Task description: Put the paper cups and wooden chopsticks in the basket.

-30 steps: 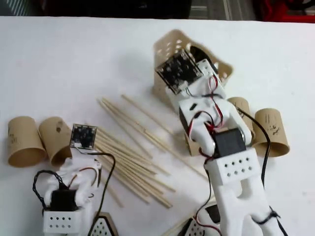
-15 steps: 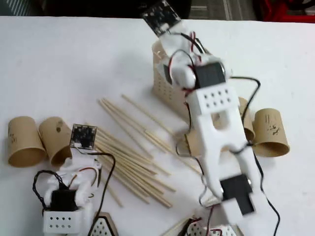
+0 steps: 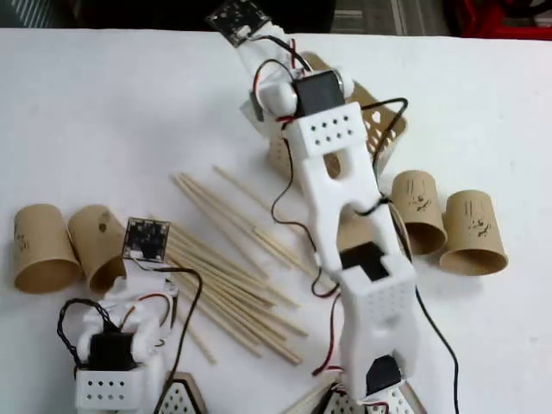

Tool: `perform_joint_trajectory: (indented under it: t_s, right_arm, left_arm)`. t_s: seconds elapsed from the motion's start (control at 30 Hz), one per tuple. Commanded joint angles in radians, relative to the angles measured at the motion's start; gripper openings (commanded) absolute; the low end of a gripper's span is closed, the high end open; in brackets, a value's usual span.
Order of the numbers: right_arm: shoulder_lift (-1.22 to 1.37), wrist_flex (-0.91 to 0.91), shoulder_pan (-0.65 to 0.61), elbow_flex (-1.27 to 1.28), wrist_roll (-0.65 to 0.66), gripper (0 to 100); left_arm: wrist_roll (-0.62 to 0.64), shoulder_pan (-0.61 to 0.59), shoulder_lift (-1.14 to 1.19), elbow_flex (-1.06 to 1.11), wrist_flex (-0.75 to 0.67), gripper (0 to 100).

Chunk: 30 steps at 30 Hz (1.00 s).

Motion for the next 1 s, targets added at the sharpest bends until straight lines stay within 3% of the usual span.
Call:
perform_joint_trajectory:
  t_s: [0.0, 0.1, 0.33, 0.53, 0.8, 0.97]
  right_arm:
    - [0.041, 0.007, 0.008, -0.112, -0.005, 28.6]
    - [0.081, 0.022, 0.008, -0.153, -0.005, 25.7]
    - [0.09, 0.082, -0.018, -0.166, -0.003, 1.8]
    - [0.056, 0.183, -0.074, -0.157, 0.097, 1.9]
    - [-0.005, 0.186, -0.093, -0.143, 0.103, 1.9]
    - [-0.088, 0.186, -0.122, 0.015, 0.11, 1.9]
  left_arm:
    - [-0.009, -0.005, -0.007, -0.005, 0.005, 3]
    - [-0.009, -0.005, -0.007, -0.005, 0.005, 3]
    - [-0.009, -0.005, -0.007, -0.005, 0.005, 3]
    - [-0.009, -0.005, -0.007, -0.005, 0.005, 3]
    - [-0.009, -0.005, -0.007, -0.005, 0.005, 3]
    - [-0.009, -0.005, -0.007, -0.005, 0.005, 3]
